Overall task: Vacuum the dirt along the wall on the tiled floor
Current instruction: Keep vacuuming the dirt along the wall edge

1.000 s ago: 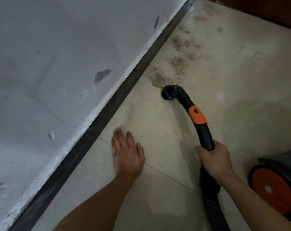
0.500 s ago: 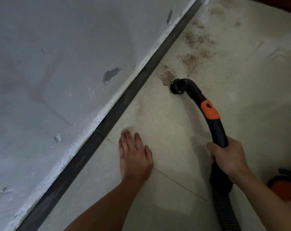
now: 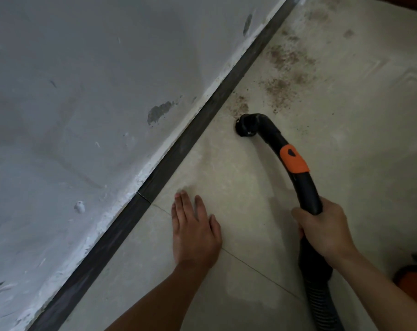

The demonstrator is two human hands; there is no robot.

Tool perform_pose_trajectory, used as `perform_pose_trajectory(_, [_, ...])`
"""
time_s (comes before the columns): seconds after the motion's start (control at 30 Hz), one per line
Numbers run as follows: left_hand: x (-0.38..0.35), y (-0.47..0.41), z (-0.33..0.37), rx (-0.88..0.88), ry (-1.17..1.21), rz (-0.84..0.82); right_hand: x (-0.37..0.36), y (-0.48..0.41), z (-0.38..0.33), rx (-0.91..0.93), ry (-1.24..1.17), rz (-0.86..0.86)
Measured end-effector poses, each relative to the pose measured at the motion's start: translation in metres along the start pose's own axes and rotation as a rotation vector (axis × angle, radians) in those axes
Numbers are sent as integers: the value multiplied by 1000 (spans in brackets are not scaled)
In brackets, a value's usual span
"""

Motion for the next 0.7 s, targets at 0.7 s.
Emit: perform_pose_trajectory(0.7, [1, 1, 0, -5, 12, 5, -28, -87, -49, -30, -164, 9])
Point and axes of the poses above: each hand's wrist, its own y-axis away from the middle knuckle, its own x-axis out of the back of the hand, z = x × y, the point moved 1 cm from there along -y, towards the middle knuckle, and after that the axes turned 14 degrees about -y, right-handed, at the moved point
